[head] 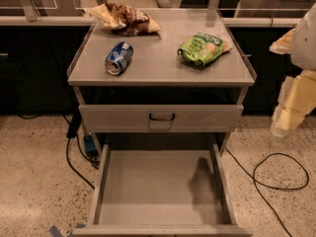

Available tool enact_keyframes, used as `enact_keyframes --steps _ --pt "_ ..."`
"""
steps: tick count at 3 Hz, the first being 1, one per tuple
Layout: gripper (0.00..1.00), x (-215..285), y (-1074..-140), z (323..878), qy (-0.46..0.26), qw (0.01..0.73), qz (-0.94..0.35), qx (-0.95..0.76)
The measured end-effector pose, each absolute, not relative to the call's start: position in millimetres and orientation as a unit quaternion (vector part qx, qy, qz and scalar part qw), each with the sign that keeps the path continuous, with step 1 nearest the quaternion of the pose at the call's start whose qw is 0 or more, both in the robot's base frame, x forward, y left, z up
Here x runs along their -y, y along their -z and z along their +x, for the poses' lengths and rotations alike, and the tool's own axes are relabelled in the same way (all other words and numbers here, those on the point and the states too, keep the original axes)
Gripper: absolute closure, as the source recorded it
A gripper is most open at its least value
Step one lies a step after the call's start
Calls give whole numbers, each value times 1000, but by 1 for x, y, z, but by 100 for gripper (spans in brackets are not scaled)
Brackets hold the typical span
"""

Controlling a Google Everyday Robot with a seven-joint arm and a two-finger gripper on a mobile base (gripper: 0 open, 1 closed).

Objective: Place pepsi can into middle drawer

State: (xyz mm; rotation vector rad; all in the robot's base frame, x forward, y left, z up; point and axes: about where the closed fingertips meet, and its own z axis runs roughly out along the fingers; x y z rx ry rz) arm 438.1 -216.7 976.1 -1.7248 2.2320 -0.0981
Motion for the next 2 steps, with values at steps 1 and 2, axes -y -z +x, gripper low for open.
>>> enact_keyframes --steps 1,2 --pt "0 216 -976 438 35 160 -604 -780" --pt "0 202 -975 452 25 177 -616 -767"
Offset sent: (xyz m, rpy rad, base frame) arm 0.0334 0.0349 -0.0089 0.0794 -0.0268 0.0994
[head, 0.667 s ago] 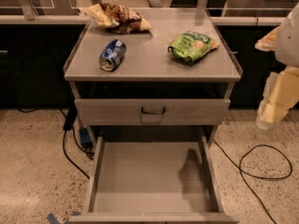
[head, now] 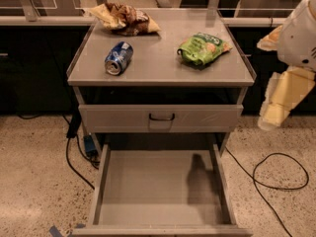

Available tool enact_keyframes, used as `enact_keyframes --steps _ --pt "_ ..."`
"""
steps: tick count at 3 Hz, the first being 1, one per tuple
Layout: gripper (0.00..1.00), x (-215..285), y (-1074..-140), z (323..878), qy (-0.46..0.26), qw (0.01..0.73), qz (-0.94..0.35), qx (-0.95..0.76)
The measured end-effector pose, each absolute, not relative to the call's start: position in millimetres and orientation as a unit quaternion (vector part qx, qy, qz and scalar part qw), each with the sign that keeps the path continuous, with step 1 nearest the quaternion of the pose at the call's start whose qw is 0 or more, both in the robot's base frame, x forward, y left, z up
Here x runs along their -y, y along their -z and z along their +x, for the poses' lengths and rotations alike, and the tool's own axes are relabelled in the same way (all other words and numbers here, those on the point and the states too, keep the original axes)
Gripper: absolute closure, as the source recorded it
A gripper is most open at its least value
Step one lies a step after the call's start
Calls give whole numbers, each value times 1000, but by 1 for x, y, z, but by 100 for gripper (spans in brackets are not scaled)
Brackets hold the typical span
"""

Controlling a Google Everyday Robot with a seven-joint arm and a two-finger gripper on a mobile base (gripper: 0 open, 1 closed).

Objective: Place pepsi can into middle drawer

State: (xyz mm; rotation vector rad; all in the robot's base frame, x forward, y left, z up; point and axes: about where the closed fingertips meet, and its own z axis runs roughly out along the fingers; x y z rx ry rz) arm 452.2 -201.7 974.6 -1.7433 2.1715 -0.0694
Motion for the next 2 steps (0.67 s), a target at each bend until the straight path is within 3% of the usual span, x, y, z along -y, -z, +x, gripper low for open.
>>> enact_keyframes --steps 2 --pt "0 129 -952 505 -16 239 -665 -707"
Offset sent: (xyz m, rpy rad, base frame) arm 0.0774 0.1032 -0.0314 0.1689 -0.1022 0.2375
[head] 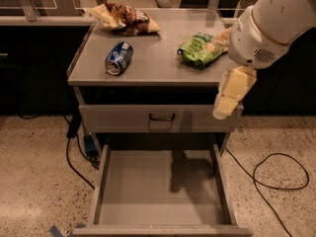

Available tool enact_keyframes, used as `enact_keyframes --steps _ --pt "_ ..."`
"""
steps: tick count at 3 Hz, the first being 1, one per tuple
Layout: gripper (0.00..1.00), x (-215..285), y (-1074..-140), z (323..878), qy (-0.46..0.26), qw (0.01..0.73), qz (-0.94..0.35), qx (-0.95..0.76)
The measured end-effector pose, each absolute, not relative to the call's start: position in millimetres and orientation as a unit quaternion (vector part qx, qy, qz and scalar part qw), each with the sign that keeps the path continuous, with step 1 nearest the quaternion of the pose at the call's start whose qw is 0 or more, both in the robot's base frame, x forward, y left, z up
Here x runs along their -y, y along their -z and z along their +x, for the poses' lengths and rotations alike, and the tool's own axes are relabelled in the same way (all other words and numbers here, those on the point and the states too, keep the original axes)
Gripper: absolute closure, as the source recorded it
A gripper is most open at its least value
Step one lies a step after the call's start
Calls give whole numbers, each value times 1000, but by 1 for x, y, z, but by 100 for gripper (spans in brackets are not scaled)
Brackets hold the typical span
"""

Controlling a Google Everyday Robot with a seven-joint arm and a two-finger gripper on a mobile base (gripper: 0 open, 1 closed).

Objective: Place pepsi can into middle drawer

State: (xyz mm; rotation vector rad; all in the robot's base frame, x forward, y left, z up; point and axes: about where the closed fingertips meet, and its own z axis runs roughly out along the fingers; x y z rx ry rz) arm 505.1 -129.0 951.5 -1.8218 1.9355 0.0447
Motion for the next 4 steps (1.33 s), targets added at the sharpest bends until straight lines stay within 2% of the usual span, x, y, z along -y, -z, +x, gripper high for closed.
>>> enact_keyframes --steps 1,2,4 --pt "0 101 -948 530 -15 267 -679 -683" --pt "0 101 -948 530 -15 267 -679 -683" --pt "0 83 -952 560 35 251 -732 -632"
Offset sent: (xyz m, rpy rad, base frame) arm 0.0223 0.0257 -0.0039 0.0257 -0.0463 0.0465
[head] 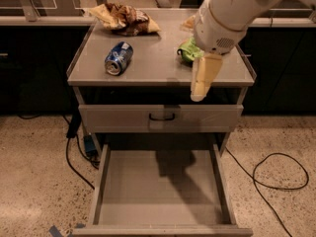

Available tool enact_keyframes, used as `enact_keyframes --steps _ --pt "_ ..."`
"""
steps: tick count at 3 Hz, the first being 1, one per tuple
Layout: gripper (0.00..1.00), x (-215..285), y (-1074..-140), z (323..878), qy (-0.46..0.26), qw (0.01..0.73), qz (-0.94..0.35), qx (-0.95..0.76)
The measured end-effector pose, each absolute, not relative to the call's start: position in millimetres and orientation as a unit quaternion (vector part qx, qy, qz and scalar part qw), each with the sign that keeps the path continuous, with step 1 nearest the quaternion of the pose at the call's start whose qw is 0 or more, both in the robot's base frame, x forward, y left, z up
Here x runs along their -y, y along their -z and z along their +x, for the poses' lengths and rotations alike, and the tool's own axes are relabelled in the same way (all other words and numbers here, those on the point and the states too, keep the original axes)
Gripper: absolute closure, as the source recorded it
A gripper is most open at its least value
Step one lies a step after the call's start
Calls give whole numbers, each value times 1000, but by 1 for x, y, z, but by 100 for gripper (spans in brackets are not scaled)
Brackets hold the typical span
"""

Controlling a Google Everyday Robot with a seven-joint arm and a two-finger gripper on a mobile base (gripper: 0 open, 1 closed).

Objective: Place pepsi can into middle drawer

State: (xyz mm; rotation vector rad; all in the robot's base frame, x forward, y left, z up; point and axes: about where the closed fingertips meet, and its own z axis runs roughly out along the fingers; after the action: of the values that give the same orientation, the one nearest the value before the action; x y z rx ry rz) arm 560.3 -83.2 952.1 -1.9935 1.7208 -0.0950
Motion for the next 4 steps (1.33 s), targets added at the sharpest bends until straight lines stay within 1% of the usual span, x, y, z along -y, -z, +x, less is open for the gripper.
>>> enact_keyframes --steps 1,2,3,4 --pt "0 61 -952 594 55 254 -766 -588" --pt "0 27 -940 630 50 263 -792 -548" --pt "0 -11 -913 662 25 280 -804 -524" --pt "0 -12 -912 664 24 282 -806 -519"
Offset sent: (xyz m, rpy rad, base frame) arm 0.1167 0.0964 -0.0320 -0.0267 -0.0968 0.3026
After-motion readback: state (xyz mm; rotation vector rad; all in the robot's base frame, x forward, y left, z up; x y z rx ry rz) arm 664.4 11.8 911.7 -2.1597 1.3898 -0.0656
